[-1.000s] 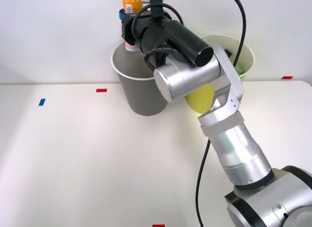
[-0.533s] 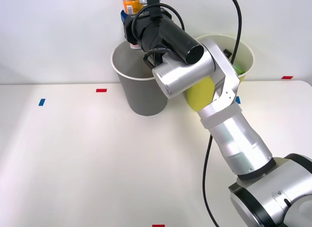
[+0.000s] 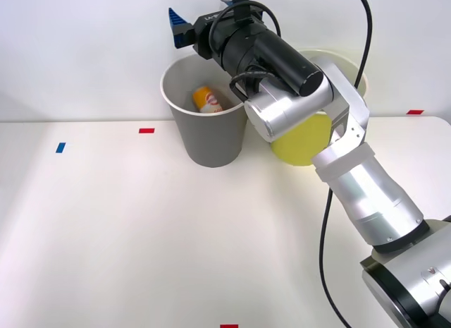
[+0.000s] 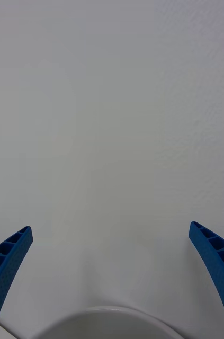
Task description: Put cans in the gray bin, plastic bottles in the light green bin
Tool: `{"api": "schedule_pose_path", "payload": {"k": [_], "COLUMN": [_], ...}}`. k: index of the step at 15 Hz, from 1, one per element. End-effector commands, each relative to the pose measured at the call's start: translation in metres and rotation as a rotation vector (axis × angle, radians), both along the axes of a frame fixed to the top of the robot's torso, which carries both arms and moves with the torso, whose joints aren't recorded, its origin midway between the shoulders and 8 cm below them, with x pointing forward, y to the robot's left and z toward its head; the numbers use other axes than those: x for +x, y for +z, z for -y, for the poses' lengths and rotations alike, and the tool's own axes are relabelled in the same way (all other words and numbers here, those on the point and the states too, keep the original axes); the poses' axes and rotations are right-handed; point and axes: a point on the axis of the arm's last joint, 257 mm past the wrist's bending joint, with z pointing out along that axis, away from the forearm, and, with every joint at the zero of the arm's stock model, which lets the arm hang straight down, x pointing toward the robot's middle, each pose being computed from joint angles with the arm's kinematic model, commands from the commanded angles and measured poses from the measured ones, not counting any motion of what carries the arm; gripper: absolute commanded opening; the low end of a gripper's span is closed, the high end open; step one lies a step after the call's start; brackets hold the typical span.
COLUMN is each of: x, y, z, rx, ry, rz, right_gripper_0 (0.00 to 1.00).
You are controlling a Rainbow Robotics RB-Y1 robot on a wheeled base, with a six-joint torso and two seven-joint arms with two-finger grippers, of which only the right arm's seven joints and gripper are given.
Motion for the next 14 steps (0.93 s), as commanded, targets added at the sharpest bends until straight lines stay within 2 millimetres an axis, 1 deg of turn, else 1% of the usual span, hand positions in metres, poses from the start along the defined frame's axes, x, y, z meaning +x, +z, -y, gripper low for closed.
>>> {"api": "schedule_pose_path", "payload": {"k": [1,3,4,6,7,8,12,13,14], "x": [-0.019,-0.048,-0.067,-0.094,-0.104,-0.114,-0.158,-0.171,-0.189], "y": [0.016,0.022,0.020,0.016,0.010,0.002,-0.050,-0.062,-0.075], "z": [0.023,0.038,0.047,0.064,0.074,0.086,0.138,0.150,0.166], "rx": [-0.033,-0.017,-0.012,0.025,0.061,0.101,0.215,0.243,0.258], "ry": [0.010,0.044,0.061,0.094,0.114,0.131,0.139,0.132,0.109], "rz": [0.080,0.112,0.126,0.175,0.206,0.230,0.261,0.246,0.220], "right_gripper_0": [1.00,1.00,1.00,1.00,1.00,1.00,1.00,1.00,1.00]}}
